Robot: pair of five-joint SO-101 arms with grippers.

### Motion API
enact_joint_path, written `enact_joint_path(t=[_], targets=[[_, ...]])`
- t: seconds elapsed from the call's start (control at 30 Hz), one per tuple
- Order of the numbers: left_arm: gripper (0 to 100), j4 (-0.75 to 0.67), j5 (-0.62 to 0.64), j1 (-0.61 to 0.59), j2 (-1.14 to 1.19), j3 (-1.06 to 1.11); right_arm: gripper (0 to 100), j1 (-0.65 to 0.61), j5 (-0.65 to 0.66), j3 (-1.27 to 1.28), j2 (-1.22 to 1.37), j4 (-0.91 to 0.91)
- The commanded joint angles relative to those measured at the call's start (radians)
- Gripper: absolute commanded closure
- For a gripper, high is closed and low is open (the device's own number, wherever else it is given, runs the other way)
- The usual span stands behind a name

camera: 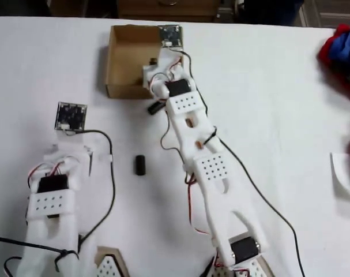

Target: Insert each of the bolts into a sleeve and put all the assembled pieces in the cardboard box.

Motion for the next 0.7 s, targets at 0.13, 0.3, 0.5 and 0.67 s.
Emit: enact_joint_path(t=[0.13, 0.3, 0.5, 0.67], targets=[[94, -0.017, -0.002, 0.011, 0.002, -0.002, 87.6, 0.013, 0.002, -0.069, -0.036, 0.002], [94, -0.017, -0.002, 0.011, 0.002, -0.002, 98.2, 0.061, 0.002, -0.071, -0.053, 0.005], [94, -0.017, -0.002, 0.011, 0.002, -0.002, 97.9, 0.18, 0.002, -0.071, -0.124, 0.008], [94, -0.017, -0.002, 0.011, 0.002, -0.002, 97.8, 0.259, 0.002, -0.06, -0.137, 0.061]])
